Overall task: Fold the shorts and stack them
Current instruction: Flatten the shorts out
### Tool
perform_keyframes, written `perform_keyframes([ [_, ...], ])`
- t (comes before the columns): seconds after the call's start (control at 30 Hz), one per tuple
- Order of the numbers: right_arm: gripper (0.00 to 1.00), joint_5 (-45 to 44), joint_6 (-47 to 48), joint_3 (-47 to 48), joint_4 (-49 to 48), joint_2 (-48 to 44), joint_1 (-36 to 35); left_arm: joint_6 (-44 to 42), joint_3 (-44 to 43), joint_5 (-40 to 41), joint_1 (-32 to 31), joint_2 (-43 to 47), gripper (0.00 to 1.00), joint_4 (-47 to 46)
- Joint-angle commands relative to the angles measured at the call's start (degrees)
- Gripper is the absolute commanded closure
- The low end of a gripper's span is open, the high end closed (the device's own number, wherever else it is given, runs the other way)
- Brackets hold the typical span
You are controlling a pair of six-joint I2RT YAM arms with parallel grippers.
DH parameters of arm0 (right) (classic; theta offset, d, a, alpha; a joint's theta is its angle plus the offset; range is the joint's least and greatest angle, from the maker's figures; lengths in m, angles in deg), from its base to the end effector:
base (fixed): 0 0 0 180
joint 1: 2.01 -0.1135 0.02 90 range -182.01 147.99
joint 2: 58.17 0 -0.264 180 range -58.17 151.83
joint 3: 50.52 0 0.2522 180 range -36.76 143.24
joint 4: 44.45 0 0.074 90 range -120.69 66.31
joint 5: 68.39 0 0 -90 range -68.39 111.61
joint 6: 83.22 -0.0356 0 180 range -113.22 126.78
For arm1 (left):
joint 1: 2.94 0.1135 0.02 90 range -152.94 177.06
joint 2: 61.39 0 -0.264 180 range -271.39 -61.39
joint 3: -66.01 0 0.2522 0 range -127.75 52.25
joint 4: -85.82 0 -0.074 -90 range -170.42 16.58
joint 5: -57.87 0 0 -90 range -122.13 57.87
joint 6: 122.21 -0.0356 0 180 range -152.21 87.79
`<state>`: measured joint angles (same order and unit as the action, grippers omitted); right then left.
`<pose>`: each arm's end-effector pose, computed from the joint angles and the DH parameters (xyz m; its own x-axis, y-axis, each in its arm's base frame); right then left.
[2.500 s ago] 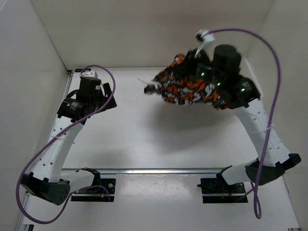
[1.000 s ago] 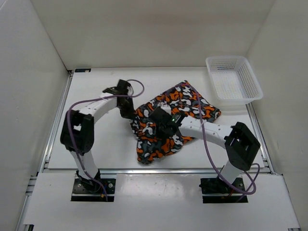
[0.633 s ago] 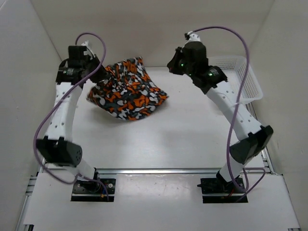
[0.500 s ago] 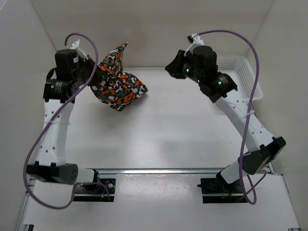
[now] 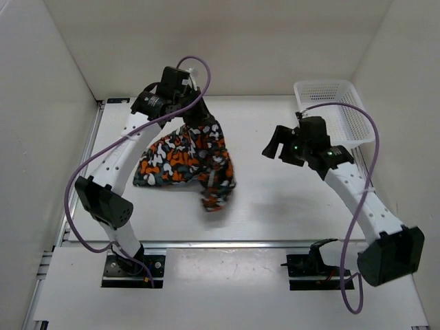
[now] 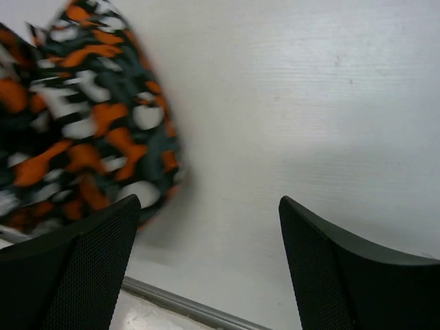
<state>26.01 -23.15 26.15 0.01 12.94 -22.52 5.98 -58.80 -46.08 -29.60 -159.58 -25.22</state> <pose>0.2526 0.0974 0.3190 -0.7119 0.2648 -0.6504 -0.0578 0.9010 0.4300 0.3208 -0.1707 0.4147 -0.8408 -0.2493 -0.4806 0.0953 0.8057 -0.5846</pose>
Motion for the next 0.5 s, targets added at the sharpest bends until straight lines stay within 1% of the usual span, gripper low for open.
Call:
perform_keyframes([
  [0.0,0.09,6.13,1.45,0.46,-1.08,-5.54,-1.10,2.32,-7.08,-0.63,-1.38,1.78,0.90,-1.32],
  [0.03,0.06,7.19,1.46,0.45,-1.08,-5.55,-1.98,2.32,-7.08,-0.63,-1.90,1.78,0.90,-1.32],
  [0.07,0.03,7.20,2.24,0.45,-1.08,-5.55,-4.34,2.32,-7.08,-0.63,-1.91,1.78,0.90,-1.32],
  [0.13,0.00,6.07,2.25,-0.34,-1.08,-3.89,-6.46,2.84,-4.71,-0.63,-1.91,1.78,0.90,-1.32],
  [0.17,0.00,5.36,2.25,-1.38,-1.08,-3.01,-7.95,2.85,-3.92,-0.63,-1.91,1.78,0.90,-1.32],
  [0.2,0.00,5.35,2.25,-2.00,-1.69,-2.04,-7.96,2.85,-3.22,-0.63,-1.91,2.47,0.90,-1.32],
  [0.23,0.00,2.57,2.25,-2.70,-1.69,0.23,-8.57,2.85,-2.08,-0.63,-1.91,3.35,0.90,-1.32],
  [0.33,0.00,-1.84,-0.21,-3.24,-0.82,2.62,-8.58,2.85,0.11,0.60,-1.91,5.81,0.90,-1.32],
  [0.4,0.00,-2.38,-1.08,-3.24,-0.82,3.33,-8.58,2.85,1.53,1.12,-1.91,7.13,0.90,-1.32],
  [0.47,0.04,-2.38,-2.40,-3.24,-1.42,3.33,-8.58,3.37,4.41,1.12,-1.91,9.24,0.90,-1.32],
])
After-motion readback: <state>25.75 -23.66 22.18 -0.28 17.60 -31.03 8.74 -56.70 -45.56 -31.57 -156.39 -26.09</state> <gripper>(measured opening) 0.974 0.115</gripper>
